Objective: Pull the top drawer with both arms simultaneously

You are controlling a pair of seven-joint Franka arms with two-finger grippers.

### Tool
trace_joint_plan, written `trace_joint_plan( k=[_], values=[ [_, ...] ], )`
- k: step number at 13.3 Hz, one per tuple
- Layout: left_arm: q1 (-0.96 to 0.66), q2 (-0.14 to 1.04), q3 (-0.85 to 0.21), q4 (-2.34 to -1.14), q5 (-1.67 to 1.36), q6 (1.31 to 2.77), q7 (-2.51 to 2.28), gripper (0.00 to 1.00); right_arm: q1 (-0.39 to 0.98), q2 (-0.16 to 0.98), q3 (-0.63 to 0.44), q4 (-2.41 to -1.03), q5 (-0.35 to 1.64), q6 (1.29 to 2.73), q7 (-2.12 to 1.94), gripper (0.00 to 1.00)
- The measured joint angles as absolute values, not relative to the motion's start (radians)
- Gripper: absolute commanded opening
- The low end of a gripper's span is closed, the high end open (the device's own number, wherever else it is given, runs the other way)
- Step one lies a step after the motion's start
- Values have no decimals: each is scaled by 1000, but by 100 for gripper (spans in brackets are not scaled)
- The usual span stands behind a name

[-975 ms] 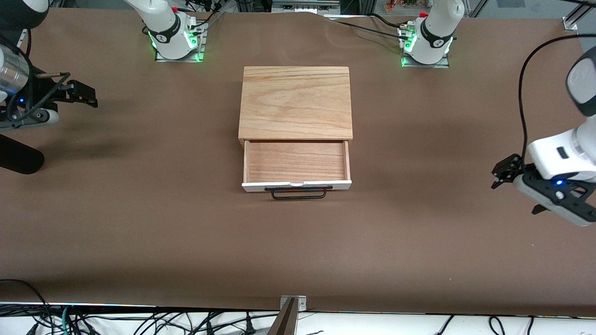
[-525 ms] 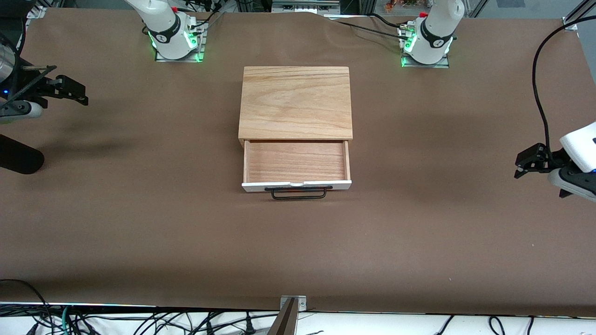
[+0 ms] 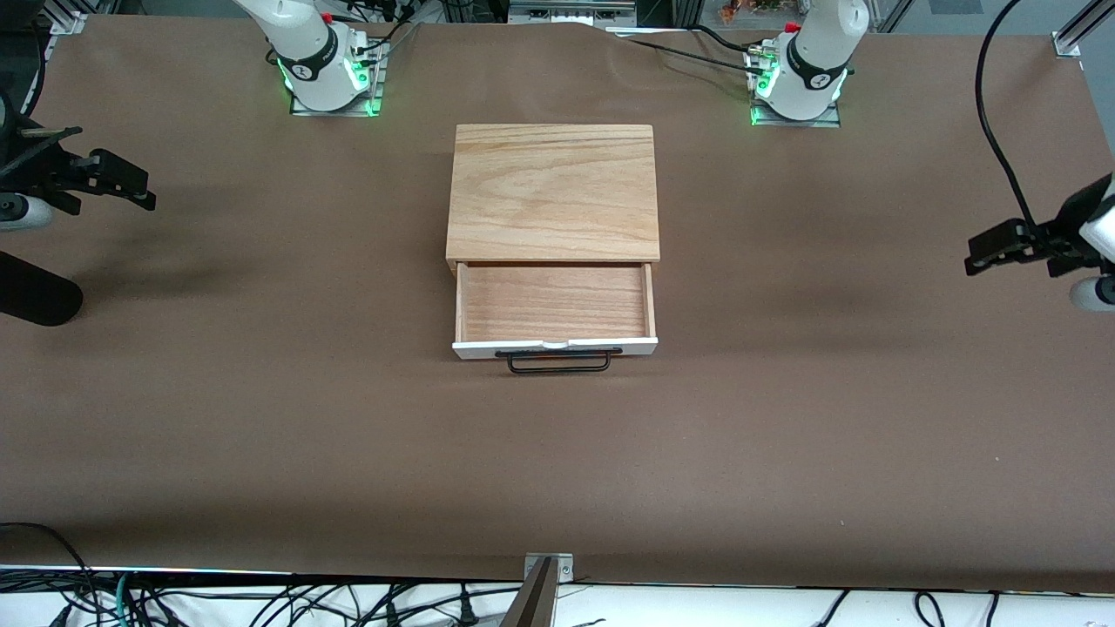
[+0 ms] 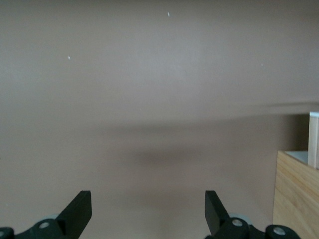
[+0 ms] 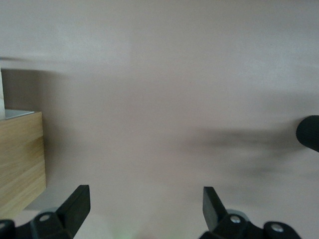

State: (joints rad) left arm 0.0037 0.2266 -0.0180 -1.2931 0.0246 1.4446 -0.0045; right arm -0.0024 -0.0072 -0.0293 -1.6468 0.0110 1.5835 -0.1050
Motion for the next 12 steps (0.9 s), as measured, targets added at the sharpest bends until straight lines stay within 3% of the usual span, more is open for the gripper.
trace_joint_plan(
  k=[7,12],
  values=[
    [-41,161,-22,-1430,-19,1489,-16,100,-2,-5,-29,-1647,12,1587,-105,100],
    [-42,150,-26,-1451,-19,1492,-17,100,-2,2,-29,-1647,12,1587,-105,100]
  ],
)
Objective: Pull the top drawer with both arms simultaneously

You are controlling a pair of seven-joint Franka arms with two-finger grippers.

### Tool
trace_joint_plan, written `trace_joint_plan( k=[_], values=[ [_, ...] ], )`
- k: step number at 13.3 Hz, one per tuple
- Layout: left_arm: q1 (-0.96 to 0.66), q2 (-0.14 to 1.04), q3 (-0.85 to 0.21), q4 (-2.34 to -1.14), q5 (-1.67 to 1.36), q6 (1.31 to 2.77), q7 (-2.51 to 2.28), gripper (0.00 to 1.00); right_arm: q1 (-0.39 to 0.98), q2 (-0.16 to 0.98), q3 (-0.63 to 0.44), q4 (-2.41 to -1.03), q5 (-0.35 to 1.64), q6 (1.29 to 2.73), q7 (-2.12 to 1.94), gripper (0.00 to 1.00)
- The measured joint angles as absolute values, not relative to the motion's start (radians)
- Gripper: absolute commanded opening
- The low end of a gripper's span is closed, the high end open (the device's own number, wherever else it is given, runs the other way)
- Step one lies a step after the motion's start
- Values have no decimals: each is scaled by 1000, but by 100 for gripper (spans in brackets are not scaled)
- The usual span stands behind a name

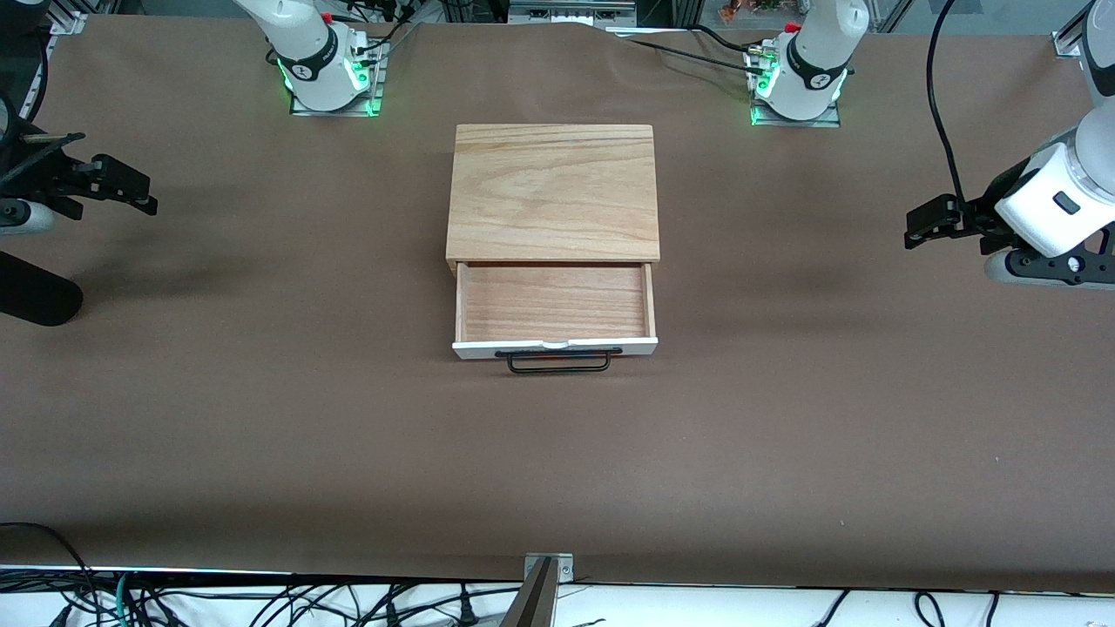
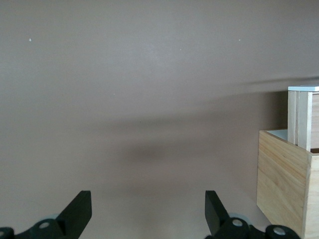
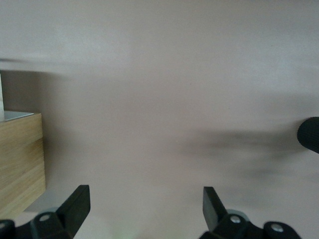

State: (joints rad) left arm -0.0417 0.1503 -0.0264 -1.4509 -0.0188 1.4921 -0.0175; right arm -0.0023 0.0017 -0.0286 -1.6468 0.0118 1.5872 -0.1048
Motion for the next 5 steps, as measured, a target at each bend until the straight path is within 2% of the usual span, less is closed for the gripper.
trace_joint_plan(
  k=[5],
  values=[
    [-42,151,-27,-1459,-19,1495,-17,100,-2,3,-29,-1647,12,1587,-105,100]
  ],
)
